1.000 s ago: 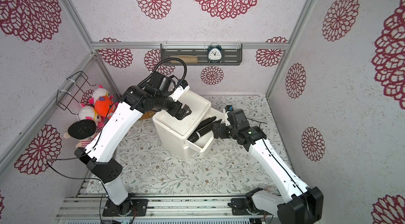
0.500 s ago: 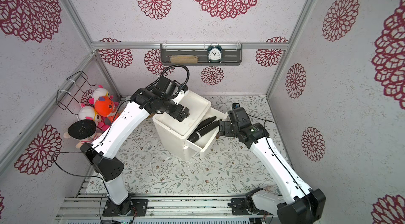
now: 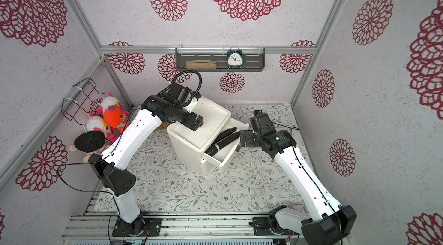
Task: Take the microphone out of the drawer
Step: Pick up the microphone from the drawer.
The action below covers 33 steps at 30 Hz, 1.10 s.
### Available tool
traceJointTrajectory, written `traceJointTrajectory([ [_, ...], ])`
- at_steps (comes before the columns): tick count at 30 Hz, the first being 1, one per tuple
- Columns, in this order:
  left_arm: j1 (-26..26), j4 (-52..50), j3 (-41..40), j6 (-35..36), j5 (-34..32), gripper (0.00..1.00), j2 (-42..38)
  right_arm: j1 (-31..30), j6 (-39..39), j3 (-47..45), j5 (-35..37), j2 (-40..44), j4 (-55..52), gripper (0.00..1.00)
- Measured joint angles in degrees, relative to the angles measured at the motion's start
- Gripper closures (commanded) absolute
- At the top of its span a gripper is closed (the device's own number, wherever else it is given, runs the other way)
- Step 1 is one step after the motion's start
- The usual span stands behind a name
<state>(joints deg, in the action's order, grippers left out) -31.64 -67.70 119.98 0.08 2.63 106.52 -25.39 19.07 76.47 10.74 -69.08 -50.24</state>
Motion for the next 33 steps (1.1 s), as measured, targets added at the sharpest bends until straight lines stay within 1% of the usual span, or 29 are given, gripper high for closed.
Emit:
traceJointTrajectory([
  [3, -1.4, -0.7, 1.6, 0.4, 1.6, 0.03, 0.0, 0.1, -0.3, 1.2, -0.7, 0.4, 0.0, 0.01],
  [7, -5.1, -1.4, 4.7, 0.7, 2.9, 0.03, 0.0, 1.1, -1.5, 1.7, -1.4, 0.4, -0.3, 0.01],
  [9, -6.8, -1.7, 5.6, 0.8, 3.4, 0.03, 0.0, 2.5, -2.0, 1.7, -2.3, 0.4, -0.3, 0.01],
  [11, -8.2, -1.9, 5.9, 0.8, 3.9, 0.01, 0.0, 4.7, -2.7, 1.7, -3.7, 0.4, -0.2, 0.01],
  [12, -8.8, -2.2, 6.0, 0.8, 4.2, 0.01, 0.0, 6.4, -3.0, 1.6, -4.9, 0.4, -0.1, 0.01],
  [18, -11.7, -4.3, 8.1, 1.0, 4.8, 0.09, 1.9, 15.5, -4.5, -1.1, -11.7, 0.7, 1.7, 0.01],
  [21, -13.1, -5.6, 9.4, 1.0, 5.2, 0.14, 3.1, 18.2, -5.0, -1.9, -14.4, 0.7, 2.0, 0.01],
  [25, -14.7, -8.1, 12.8, 0.5, 5.8, 0.26, 4.9, 19.6, -5.6, -2.1, -17.4, 0.4, 2.5, 0.01],
  [30, -16.2, -9.7, 15.8, 0.0, 6.1, 0.33, 6.5, 20.4, -5.9, -3.7, -19.3, 0.0, 4.1, 0.01],
  [33, -16.8, -10.1, 15.8, -0.1, 6.1, 0.34, 7.6, 21.2, -6.0, -5.2, -19.6, 0.0, 4.7, 0.01],
])
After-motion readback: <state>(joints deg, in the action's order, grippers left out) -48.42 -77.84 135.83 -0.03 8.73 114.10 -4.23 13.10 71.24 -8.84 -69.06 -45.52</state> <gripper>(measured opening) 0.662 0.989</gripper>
